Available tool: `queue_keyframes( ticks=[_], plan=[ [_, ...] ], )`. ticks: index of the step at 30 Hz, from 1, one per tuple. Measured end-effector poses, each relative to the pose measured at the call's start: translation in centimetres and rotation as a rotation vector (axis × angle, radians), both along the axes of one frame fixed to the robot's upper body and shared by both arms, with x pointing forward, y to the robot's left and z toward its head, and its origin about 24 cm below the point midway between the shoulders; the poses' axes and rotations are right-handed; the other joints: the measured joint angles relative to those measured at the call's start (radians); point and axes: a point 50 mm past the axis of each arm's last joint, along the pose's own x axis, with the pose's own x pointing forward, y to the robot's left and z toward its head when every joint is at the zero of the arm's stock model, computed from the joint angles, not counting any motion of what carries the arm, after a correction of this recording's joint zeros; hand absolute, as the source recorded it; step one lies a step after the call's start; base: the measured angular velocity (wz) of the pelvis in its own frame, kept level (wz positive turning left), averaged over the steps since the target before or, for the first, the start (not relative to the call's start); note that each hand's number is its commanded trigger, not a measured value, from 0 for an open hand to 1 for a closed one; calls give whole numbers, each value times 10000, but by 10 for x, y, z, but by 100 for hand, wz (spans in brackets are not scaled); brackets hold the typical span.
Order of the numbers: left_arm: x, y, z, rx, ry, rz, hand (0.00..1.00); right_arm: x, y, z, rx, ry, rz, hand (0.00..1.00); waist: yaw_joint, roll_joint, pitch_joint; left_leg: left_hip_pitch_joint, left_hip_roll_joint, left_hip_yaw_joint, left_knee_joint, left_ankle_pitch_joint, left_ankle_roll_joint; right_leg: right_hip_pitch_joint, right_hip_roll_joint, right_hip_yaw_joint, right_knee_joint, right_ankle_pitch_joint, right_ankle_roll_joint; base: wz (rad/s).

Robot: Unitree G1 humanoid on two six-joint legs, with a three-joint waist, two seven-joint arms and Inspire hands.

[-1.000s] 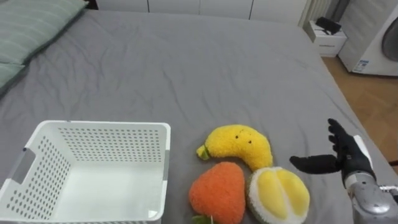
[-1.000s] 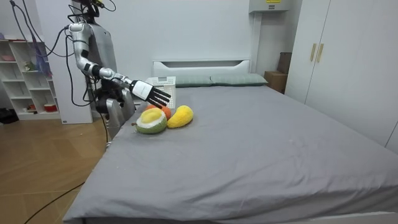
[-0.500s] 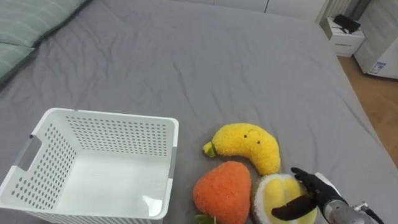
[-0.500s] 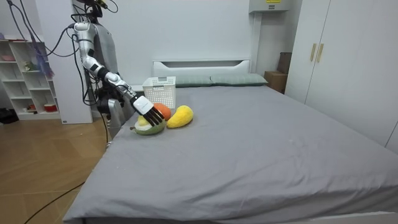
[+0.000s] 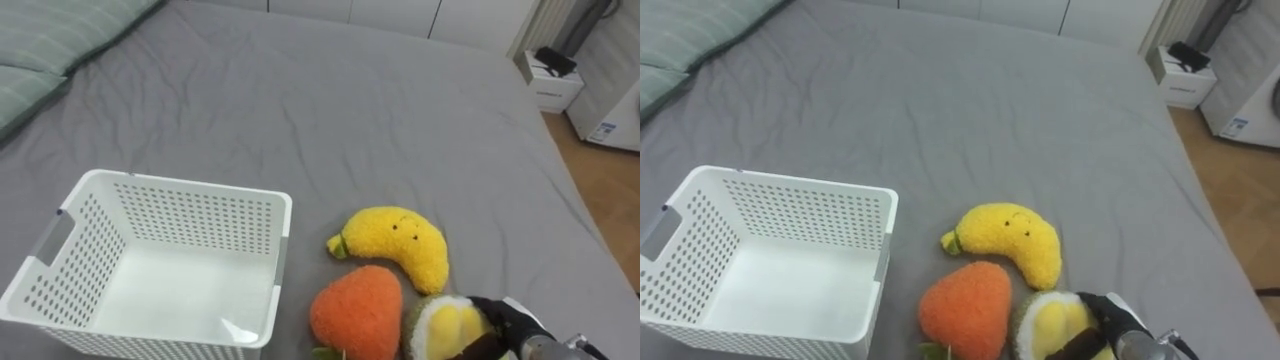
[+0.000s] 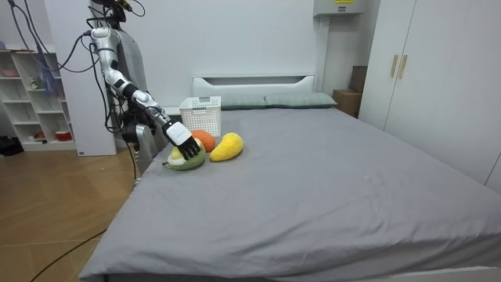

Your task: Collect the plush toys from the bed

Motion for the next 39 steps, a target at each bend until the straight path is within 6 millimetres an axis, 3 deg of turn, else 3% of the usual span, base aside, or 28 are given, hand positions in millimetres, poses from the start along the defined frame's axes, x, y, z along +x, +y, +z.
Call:
queue_keyframes(
  ticks=[9,24,29,34,39],
  plan=[
    [7,-3,0,-69,-110,-351,0,-1,6,-5,44,453,452,100,0,115,77,-52,-1,-1,-16,0,0,-14,2,3,1,0,0,0],
    [6,-3,-1,-260,-40,-257,0,0,9,-4,245,606,562,100,-13,67,42,-46,-6,1,-11,5,1,-8,-5,-6,7,0,0,0],
    [10,-1,0,-442,-146,-336,0,29,15,24,-171,-736,1373,100,-108,19,27,-71,-7,34,3,8,1,-86,-8,17,23,0,0,0],
    [8,2,1,-436,-78,-341,0,65,25,83,-440,-3667,2065,100,-323,-25,24,-80,-18,37,16,12,7,-116,-13,24,21,0,1,0],
    [9,3,1,-399,-132,-339,0,81,31,140,-494,-6116,2402,100,-348,-28,20,-220,-25,7,10,21,8,-201,-14,7,21,-1,1,0]
  ],
)
